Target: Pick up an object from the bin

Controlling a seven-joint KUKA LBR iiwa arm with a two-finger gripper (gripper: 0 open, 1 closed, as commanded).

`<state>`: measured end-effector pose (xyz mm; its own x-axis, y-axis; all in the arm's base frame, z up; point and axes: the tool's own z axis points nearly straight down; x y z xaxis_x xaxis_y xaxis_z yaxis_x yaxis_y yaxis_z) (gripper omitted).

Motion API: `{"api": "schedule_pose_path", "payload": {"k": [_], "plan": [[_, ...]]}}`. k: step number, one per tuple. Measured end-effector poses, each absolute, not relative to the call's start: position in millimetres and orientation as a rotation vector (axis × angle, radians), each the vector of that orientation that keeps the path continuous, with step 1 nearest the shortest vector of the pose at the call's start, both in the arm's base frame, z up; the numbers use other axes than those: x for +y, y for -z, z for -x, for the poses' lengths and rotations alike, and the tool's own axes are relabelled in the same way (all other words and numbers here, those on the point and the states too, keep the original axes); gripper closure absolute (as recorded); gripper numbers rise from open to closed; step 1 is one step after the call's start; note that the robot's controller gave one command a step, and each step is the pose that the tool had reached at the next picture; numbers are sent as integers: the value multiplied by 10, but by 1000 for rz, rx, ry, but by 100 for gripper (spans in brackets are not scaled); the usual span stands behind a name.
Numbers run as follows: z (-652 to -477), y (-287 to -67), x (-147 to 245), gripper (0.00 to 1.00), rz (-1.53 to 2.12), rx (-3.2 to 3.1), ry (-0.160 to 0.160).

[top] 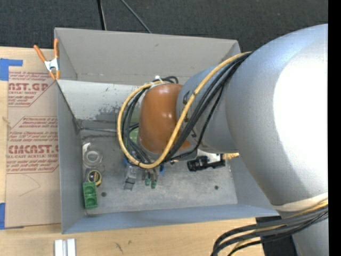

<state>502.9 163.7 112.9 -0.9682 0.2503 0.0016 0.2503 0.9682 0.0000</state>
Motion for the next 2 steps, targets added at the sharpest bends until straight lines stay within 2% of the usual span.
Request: {"api": "schedule_pose_path", "payload": {"k": [1,2], "plan": [[-5029,-1130,1638,0,396,-3115,0],[-5486,-795,2343,0,182,-3141,-14]]}}
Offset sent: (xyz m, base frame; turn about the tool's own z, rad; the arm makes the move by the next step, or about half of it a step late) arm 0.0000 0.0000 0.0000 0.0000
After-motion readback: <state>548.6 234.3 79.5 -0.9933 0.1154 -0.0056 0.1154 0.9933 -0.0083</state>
